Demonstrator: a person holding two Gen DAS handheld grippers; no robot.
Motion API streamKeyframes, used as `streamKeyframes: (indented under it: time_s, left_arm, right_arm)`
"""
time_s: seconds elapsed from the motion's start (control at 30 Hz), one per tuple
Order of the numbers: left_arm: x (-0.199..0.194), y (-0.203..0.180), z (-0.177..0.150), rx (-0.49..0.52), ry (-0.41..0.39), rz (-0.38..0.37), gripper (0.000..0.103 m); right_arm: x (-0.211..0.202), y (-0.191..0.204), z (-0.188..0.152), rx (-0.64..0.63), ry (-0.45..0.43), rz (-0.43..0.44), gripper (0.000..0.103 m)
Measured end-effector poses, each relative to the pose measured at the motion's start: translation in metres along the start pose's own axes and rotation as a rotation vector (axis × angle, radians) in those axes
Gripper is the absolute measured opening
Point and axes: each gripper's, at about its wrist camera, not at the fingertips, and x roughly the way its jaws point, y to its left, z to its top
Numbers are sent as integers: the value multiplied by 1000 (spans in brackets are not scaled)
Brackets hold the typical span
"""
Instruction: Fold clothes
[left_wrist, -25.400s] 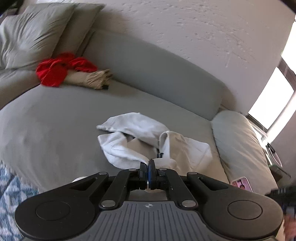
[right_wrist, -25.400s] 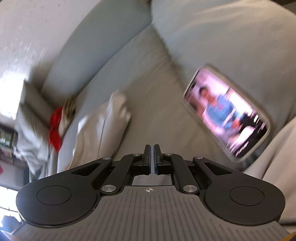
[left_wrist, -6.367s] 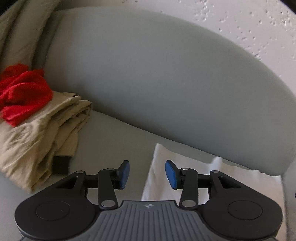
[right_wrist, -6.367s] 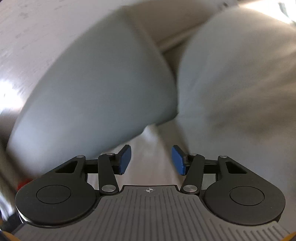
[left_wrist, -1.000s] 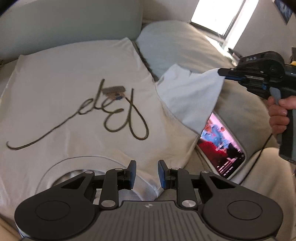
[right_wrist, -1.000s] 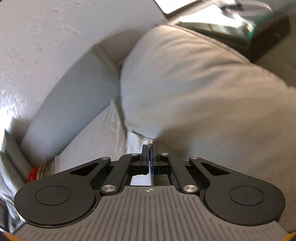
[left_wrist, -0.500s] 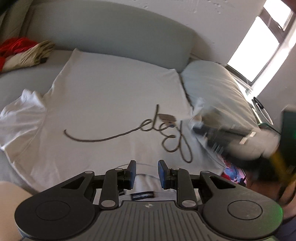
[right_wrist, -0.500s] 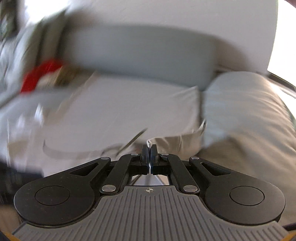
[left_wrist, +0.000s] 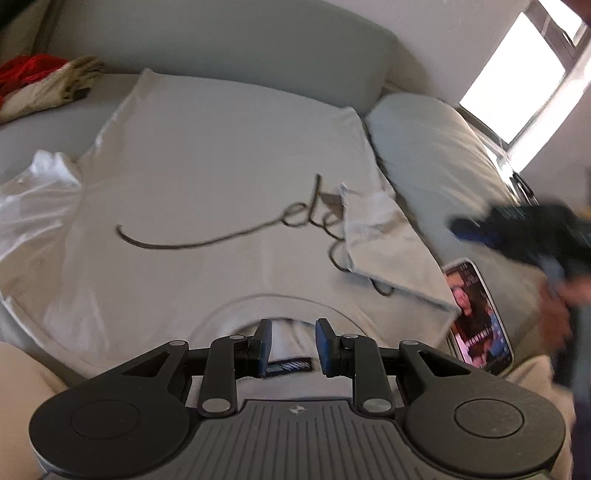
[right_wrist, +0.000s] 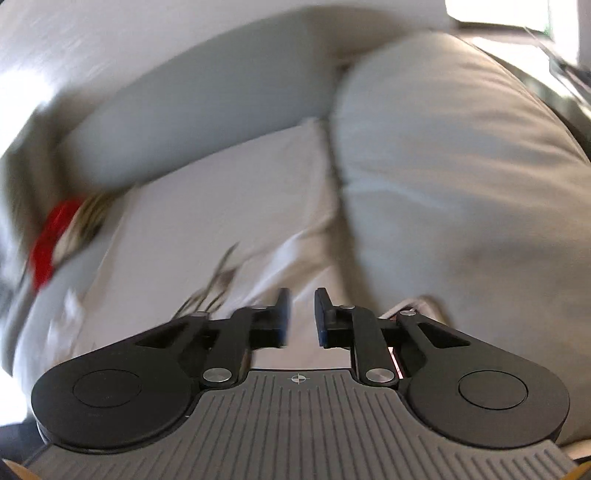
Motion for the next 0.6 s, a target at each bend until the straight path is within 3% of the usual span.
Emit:
streamKeyframes:
  time_s: [0.23, 0.3, 0.33, 0.37, 0.43, 0.57, 0.6]
  left_arm:
    - [4, -3, -4, 43, 25, 12, 23]
    - [7, 1, -3, 40, 33, 18, 23]
    - [8, 3, -2, 38, 36, 21, 23]
    - [9, 5, -2, 35, 39, 23, 23]
    - [13, 8, -1, 22, 46, 17, 23]
    - [17, 10, 0, 6, 57, 17, 23]
    - [16, 10, -1, 7, 57, 18, 23]
  right_arm:
    - [94, 6, 32, 78, 141, 2, 19]
    - [114, 4, 33, 84, 152, -75, 15]
    - [121, 3, 32, 81, 147, -127, 20]
    - [122, 0, 32, 91, 137, -160, 19]
    - [114, -6, 33, 150, 127, -135, 22]
    - [94, 0, 38, 125, 20, -92, 22]
    - [99, 1, 39, 133, 46, -65, 22]
